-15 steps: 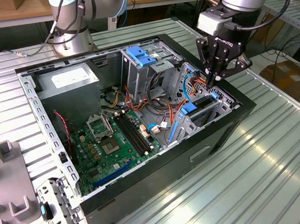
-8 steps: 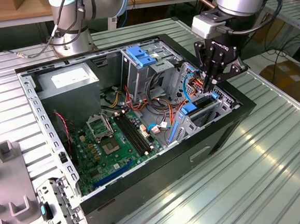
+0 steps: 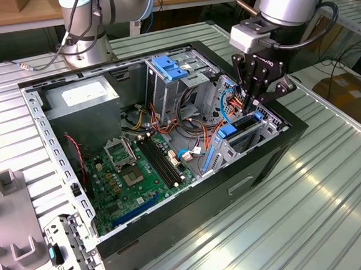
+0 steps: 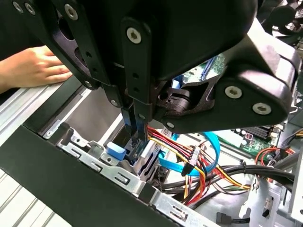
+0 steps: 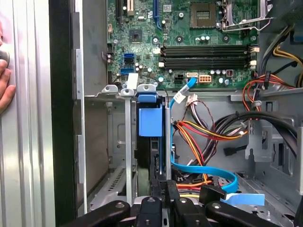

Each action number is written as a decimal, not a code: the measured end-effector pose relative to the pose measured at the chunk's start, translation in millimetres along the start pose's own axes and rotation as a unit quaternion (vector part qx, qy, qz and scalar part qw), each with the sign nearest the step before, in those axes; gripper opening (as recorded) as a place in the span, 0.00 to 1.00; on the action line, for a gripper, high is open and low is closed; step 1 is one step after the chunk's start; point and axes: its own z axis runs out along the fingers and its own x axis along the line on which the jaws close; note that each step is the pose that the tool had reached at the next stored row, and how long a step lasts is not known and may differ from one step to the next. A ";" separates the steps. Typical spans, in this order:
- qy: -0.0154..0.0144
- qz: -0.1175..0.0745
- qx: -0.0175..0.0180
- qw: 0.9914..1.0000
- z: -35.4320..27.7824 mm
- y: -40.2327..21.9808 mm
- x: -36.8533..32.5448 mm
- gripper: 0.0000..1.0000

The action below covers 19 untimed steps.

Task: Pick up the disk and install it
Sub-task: 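Insert the first disk wire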

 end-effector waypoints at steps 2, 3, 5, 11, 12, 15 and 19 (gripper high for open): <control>0.000 -0.002 0.000 1.000 0.5 1.1 0.1 0.16; 0.000 -0.002 0.000 1.000 0.9 1.3 0.1 0.16; 0.000 -0.003 0.000 1.000 1.5 1.4 0.1 0.16; 0.000 -0.003 0.000 1.000 3.2 1.0 1.3 0.16; 0.000 -0.003 0.000 1.000 4.0 0.9 1.3 0.16; 0.000 -0.003 0.000 1.000 6.9 0.9 1.2 0.16; 0.000 -0.002 0.000 1.000 8.5 0.9 1.4 0.16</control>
